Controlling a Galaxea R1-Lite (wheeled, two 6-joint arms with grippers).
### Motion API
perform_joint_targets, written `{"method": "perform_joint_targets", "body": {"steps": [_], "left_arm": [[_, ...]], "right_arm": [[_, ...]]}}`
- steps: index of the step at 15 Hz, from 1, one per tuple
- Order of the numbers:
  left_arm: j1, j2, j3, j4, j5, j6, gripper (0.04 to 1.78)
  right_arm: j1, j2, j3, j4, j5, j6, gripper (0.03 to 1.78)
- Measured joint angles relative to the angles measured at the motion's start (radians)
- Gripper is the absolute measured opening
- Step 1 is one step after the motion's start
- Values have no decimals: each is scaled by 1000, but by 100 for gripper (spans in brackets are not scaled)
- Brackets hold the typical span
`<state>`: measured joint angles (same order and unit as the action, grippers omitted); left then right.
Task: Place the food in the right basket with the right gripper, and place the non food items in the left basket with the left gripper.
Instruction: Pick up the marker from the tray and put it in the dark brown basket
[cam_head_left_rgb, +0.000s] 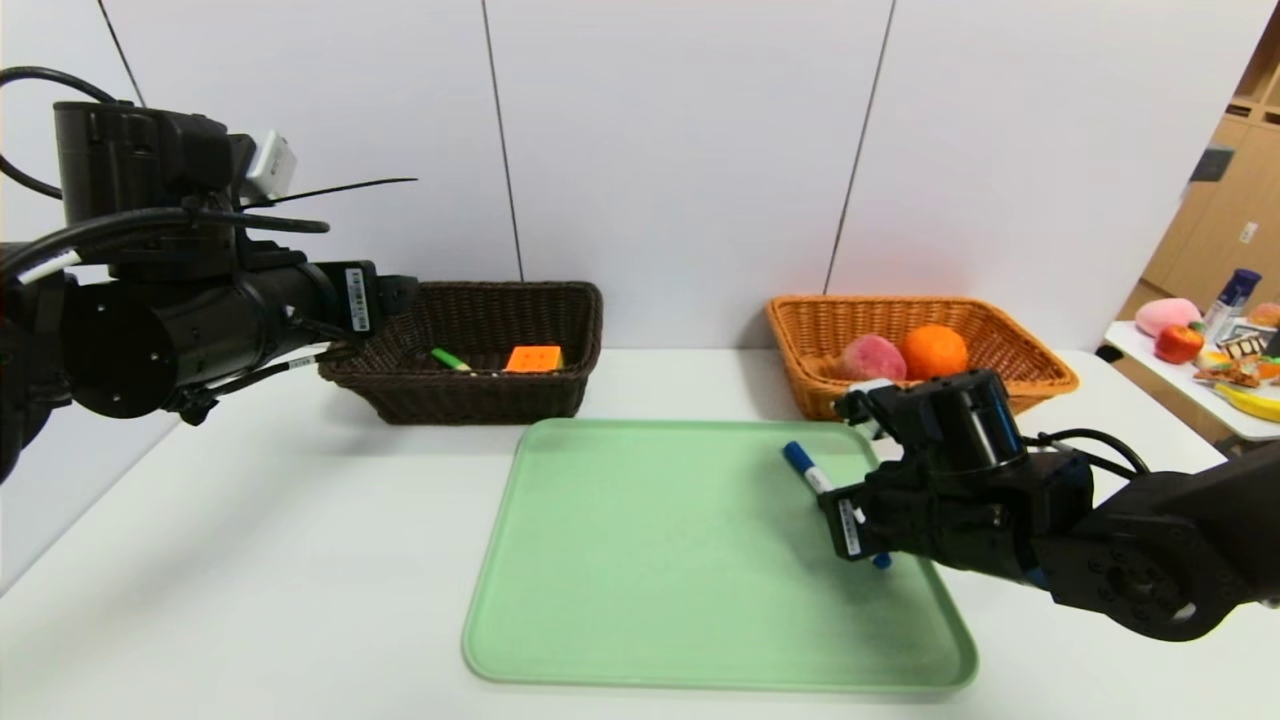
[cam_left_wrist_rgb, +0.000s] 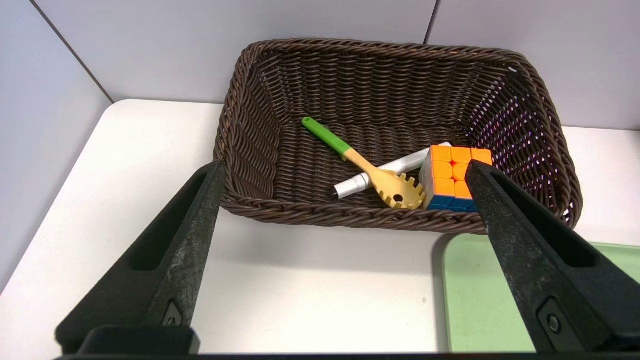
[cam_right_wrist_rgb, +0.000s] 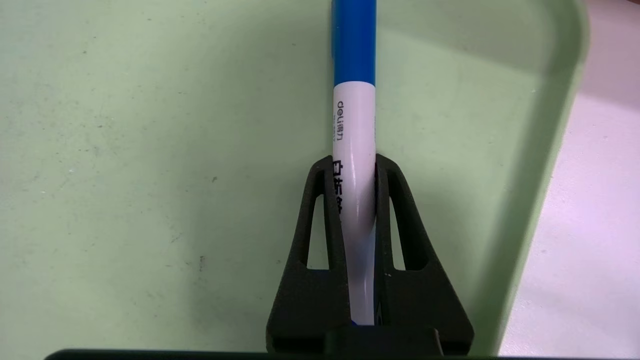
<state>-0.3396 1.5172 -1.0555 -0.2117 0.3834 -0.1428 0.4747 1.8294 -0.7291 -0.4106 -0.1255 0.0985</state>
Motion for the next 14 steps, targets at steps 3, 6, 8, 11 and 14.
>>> {"method": "perform_joint_targets", "body": {"steps": [3, 6, 8, 11, 14], "left_arm": [[0, -5, 0, 0, 0, 1, 169], [0, -22, 19, 0, 1, 0, 169], [-1, -45, 46, 0, 4, -1, 169], [-1, -97, 121, 0, 8, -1, 169], [-1, -156, 184, 0, 9, 0, 169]], "right_arm": [[17, -34, -10, -38, -11, -11, 18], [94, -73, -111, -221, 15, -21, 18], [137, -52, -235, -315, 32, -55, 18], [180, 67, -419, -392, 39, -89, 18], [211, 260, -640, -520, 35, -111, 18]]}}
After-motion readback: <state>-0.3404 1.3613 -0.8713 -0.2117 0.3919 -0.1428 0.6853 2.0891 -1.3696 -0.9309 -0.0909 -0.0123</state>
